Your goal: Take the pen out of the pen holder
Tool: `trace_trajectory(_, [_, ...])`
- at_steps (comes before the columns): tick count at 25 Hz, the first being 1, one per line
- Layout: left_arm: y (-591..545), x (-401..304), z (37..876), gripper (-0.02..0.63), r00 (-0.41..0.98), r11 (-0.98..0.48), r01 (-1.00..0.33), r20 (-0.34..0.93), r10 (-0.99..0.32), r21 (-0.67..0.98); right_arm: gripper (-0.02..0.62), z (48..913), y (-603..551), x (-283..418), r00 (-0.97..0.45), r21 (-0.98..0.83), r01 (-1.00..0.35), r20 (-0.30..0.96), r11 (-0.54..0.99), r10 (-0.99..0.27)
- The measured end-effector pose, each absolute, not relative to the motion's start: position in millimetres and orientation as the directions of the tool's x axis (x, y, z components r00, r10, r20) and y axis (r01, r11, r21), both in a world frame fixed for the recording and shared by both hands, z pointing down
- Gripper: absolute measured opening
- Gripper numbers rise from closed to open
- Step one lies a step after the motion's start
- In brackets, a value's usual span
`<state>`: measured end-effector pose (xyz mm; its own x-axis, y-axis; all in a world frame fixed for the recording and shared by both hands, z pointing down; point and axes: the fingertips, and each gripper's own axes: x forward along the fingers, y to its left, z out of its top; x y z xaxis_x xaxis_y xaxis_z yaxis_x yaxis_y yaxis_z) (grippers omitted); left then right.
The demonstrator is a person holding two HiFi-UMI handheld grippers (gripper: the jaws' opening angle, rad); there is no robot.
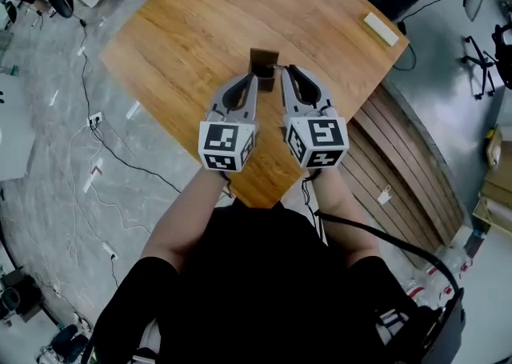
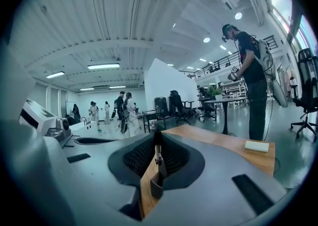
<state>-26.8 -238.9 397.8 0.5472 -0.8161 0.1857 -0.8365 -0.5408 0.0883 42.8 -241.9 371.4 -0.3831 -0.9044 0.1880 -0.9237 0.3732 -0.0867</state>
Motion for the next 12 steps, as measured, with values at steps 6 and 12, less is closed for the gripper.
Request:
trace_trajectory(6, [-219.5, -23.8, 357.9, 0.0, 0.553, -0.552, -0.833, 0.124, -0.824, 0.043, 0.041, 328.9, -218.4, 47.5, -0.377, -0.05, -0.926, 0.118, 0.374, -0.919])
trace_trajectory(12, [-203.6, -18.0, 336.5, 0.0, 0.558, -0.557, -0.829, 0.105, -0.823, 0.041, 0.041, 305.0, -203.0, 52.9, -0.376, -0.032, -0.926, 0.091, 0.375, -0.922])
